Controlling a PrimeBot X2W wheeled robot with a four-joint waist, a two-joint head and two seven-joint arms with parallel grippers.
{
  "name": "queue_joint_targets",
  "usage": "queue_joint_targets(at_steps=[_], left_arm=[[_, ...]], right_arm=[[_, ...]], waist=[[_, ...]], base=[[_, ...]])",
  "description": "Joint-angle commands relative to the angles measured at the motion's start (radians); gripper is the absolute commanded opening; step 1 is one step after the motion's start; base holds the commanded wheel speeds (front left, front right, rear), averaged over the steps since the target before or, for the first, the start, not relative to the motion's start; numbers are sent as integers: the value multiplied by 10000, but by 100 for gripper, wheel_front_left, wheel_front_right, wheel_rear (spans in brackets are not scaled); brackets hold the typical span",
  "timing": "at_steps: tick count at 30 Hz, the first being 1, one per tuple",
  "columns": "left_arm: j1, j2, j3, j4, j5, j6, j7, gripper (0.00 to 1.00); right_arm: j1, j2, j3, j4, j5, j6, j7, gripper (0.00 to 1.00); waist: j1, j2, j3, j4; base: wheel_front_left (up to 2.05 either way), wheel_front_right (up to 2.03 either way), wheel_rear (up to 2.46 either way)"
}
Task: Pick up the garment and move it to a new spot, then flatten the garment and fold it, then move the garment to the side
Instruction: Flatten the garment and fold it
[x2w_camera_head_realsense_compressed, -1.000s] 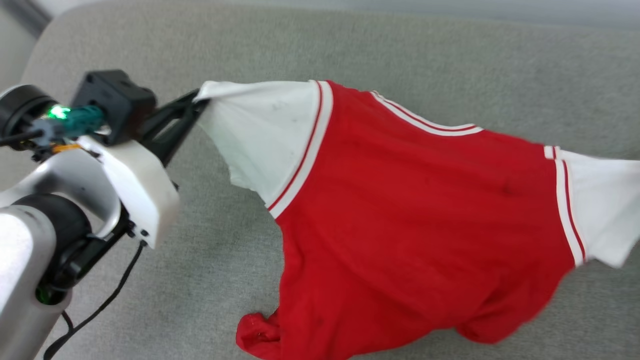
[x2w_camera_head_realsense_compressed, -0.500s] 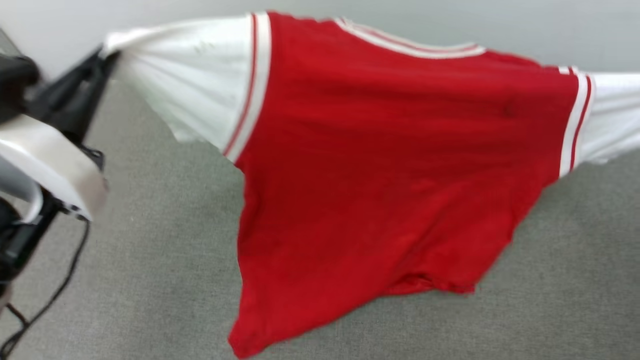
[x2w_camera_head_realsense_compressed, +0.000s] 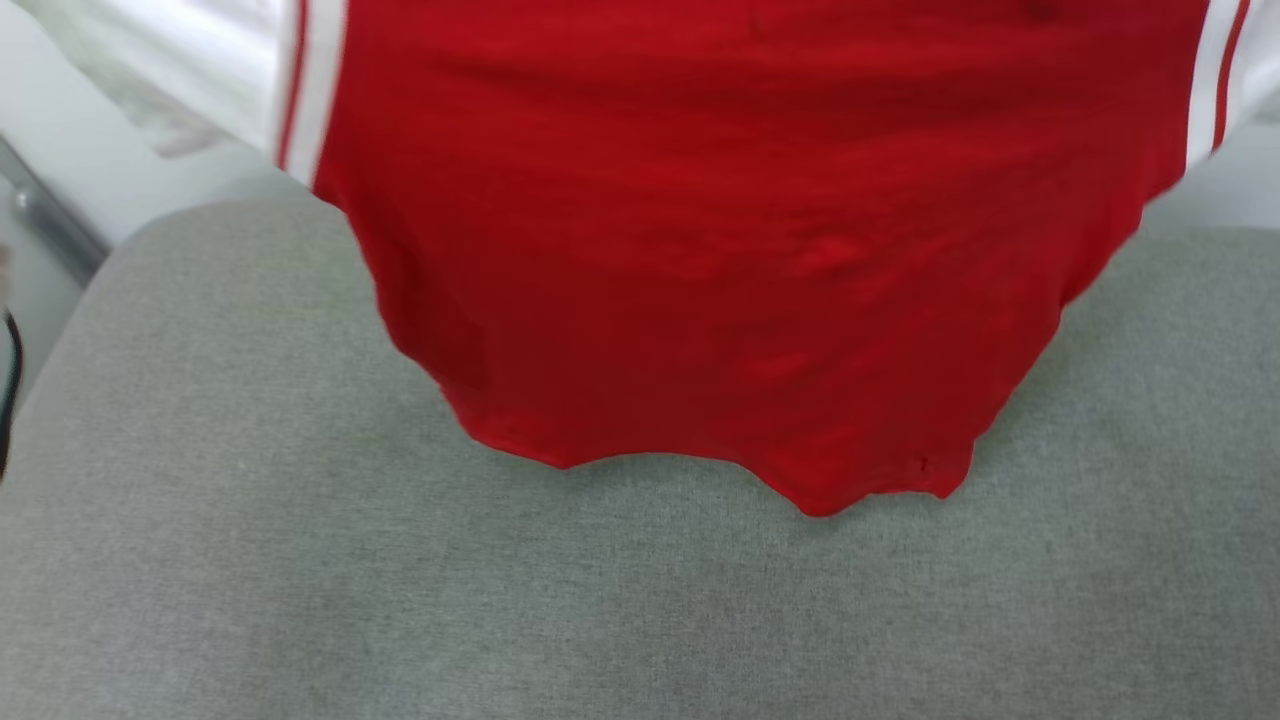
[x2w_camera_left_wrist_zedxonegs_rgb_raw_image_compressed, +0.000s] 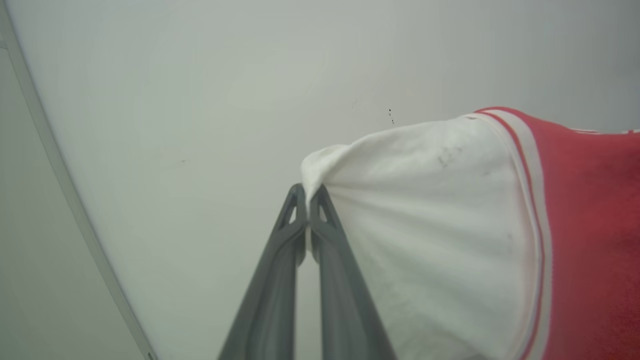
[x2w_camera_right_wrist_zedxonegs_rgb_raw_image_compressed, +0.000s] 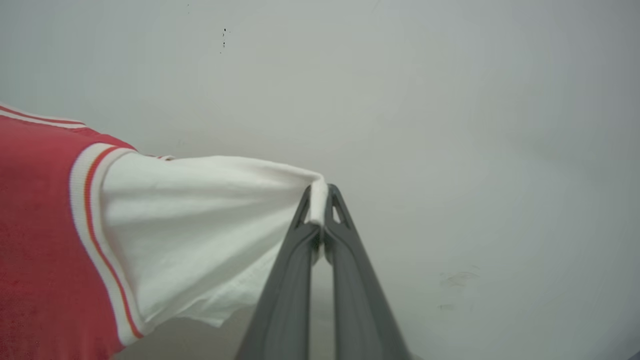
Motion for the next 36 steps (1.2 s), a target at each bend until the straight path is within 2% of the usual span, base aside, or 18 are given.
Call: queue_joint_targets(at_steps=[1,5,11,22,30,36], left_arm=[[-178,-42,68,10,14,55,-97,0],[-923,-236,249,348,-162,-21,-478,0],[-2630,-345,139,1560,-87,-347,-943,0],[-6874,-745,-751,4770,691,-1134,-1768,0],[-9058,-1560,-1267,6773,1051,-1365,-2636,0],[-9296,-2028,-1606,7904,1101,-1624,-3279,0]], right_arm=[[-278,-58,78,-56,5,-7,-113,0],[-1185,-115,466,162,-116,-7,-490,0],[-2843,-99,1335,955,-444,-7,-1102,0],[-6421,343,2677,3462,-1566,-10,-2535,0],[-8427,1056,2899,5629,-2674,-10,-3936,0],[-8399,1705,2778,6813,-3245,-8,-5209,0]], waist=[[1,-1,159,-80],[1,-1,718,-242],[1,-1,1902,-528],[1,-1,4074,-846],[1,-1,5084,-778],[1,-1,5340,-711]], base=[[0,0,0],[0,0,0],[0,0,0],[0,0,0],[0,0,0],[0,0,0]])
